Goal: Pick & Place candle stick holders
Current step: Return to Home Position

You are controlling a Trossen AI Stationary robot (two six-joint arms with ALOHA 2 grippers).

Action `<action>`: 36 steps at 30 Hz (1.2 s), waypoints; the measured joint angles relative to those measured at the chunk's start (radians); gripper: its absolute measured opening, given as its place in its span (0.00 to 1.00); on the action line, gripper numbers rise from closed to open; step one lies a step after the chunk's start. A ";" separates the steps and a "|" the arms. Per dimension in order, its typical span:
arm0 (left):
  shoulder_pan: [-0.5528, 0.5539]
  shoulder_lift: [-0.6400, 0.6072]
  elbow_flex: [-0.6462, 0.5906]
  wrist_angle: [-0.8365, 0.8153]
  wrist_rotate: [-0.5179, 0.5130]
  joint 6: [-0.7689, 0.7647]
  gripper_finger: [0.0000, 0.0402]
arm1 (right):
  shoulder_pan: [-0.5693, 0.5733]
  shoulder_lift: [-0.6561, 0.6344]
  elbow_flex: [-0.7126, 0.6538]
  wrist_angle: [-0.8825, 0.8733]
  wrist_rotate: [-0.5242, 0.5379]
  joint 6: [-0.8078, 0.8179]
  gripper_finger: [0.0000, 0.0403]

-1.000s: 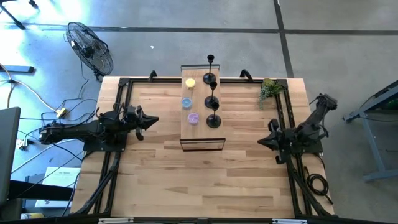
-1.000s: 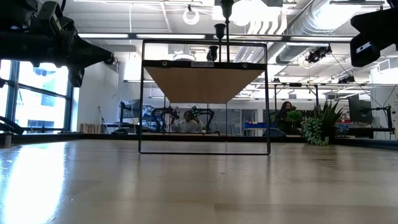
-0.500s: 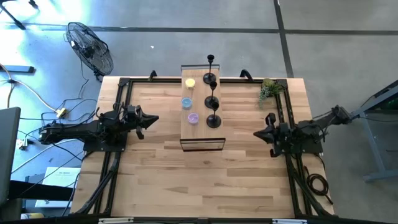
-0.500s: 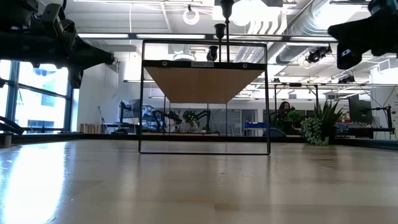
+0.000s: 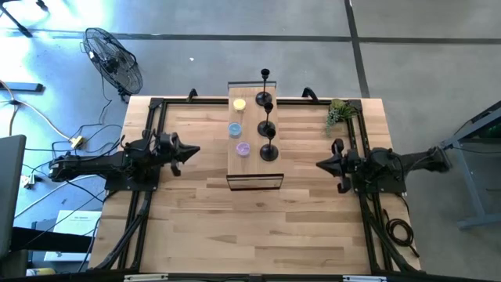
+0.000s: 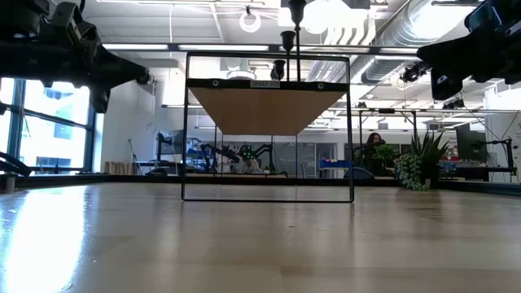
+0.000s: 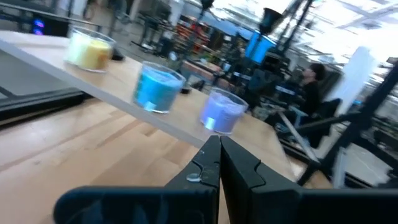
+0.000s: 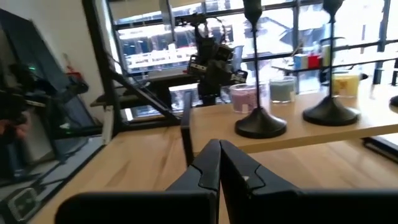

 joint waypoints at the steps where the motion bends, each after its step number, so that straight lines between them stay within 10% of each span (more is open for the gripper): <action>1: 0.000 0.000 0.000 0.000 0.017 -0.006 0.00 | -0.011 0.000 0.000 0.000 -0.024 0.011 0.00; 9: -0.068 -0.001 0.000 0.082 0.070 -0.049 0.00 | -0.056 0.000 0.000 -0.007 -0.102 0.039 0.00; 26: -0.334 0.023 0.000 -0.040 -0.314 0.076 0.00 | -0.079 0.000 0.000 -0.010 -0.117 0.040 0.00; 36: -0.334 0.024 0.000 -0.105 -0.158 0.047 0.00 | -0.112 0.001 0.000 -0.037 -0.102 0.058 0.00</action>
